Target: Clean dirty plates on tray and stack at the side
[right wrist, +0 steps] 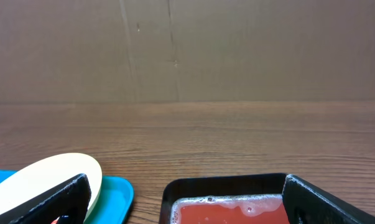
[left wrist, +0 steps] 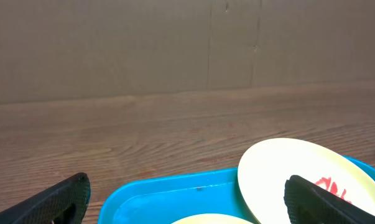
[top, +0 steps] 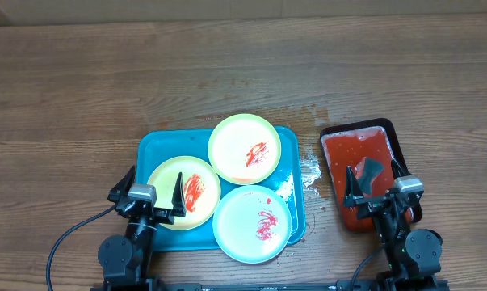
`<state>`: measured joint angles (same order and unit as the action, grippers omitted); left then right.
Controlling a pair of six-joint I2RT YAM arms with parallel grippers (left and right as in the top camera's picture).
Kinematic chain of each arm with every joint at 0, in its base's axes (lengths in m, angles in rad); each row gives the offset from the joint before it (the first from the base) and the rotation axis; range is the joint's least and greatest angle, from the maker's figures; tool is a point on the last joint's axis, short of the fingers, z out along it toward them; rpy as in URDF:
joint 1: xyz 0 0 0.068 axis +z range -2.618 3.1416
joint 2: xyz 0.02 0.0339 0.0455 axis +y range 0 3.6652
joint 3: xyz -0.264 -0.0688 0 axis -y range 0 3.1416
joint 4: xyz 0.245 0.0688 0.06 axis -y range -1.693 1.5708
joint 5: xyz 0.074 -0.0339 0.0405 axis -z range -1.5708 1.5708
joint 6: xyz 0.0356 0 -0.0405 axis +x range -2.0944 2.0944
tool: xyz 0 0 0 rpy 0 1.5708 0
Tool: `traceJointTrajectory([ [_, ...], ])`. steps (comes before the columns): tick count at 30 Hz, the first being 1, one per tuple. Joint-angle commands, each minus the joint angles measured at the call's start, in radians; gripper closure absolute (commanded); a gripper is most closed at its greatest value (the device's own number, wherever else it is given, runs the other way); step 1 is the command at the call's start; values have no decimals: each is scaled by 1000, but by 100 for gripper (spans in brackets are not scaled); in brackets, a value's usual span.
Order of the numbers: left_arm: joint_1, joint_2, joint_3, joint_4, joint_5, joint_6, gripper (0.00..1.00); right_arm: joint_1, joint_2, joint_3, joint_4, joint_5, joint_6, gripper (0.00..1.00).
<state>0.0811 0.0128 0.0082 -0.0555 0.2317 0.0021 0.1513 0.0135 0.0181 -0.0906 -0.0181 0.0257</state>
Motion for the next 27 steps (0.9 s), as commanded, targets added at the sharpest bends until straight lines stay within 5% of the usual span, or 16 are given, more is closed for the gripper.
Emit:
traceJointTrajectory([
  [1, 6, -8, -3, 0, -3, -2, 0, 4, -11, -10, 6, 10, 1, 0],
  [19, 6, -8, -3, 0, -3, -2, 0, 4, -11, -7, 3, 0, 31, 0],
  [27, 6, -8, -3, 0, -3, -2, 0, 4, 24, 115, -169, -8, 31, 0],
])
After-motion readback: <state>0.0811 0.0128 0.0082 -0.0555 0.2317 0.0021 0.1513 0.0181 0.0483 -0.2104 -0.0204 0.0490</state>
